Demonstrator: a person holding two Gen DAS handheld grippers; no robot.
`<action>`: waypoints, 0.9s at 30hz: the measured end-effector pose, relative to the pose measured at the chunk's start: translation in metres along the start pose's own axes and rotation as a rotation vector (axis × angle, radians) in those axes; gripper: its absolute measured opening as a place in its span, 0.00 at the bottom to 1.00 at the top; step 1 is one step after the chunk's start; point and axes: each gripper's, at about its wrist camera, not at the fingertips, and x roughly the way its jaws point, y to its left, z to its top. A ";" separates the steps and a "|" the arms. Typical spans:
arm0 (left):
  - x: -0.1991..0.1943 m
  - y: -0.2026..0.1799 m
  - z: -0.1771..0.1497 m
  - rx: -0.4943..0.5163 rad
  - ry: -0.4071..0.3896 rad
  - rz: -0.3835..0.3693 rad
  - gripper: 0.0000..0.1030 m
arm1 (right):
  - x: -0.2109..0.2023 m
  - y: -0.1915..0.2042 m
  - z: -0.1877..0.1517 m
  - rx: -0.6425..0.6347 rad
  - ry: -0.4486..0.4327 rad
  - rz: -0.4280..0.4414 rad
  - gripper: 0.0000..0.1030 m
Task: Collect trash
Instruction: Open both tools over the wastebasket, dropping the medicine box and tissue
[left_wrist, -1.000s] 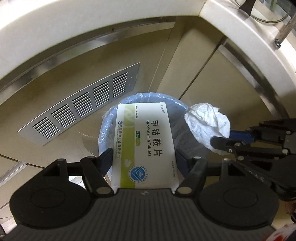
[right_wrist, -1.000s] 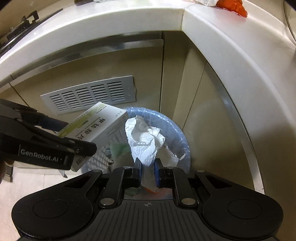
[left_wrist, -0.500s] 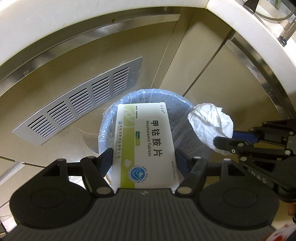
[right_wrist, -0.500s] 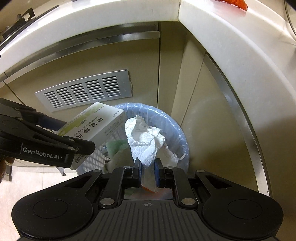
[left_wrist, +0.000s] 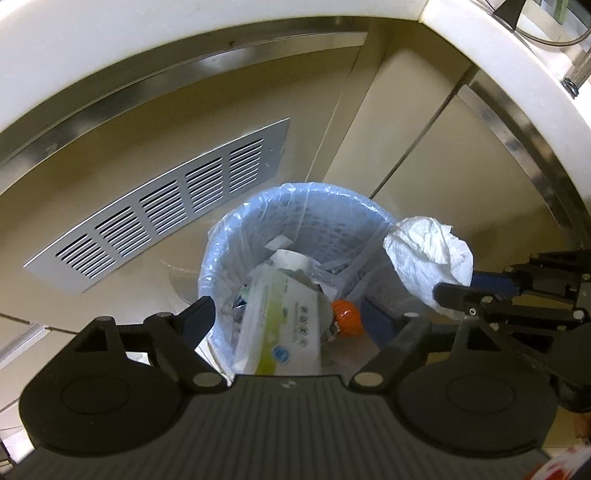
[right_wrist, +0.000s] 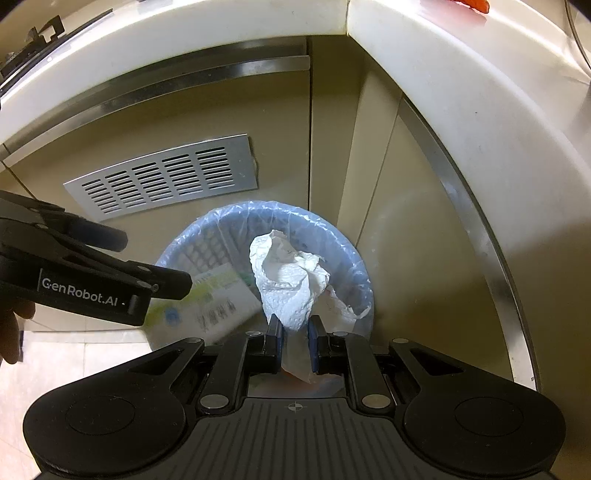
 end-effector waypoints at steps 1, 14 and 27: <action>-0.001 0.001 -0.001 0.000 0.002 0.002 0.81 | 0.000 0.000 0.000 -0.001 0.000 0.001 0.14; -0.007 0.008 -0.005 -0.017 0.008 0.014 0.81 | -0.006 0.001 0.004 -0.011 -0.010 0.021 0.14; -0.013 0.014 -0.006 -0.032 -0.004 0.015 0.81 | -0.009 0.000 0.006 0.027 -0.023 0.063 0.38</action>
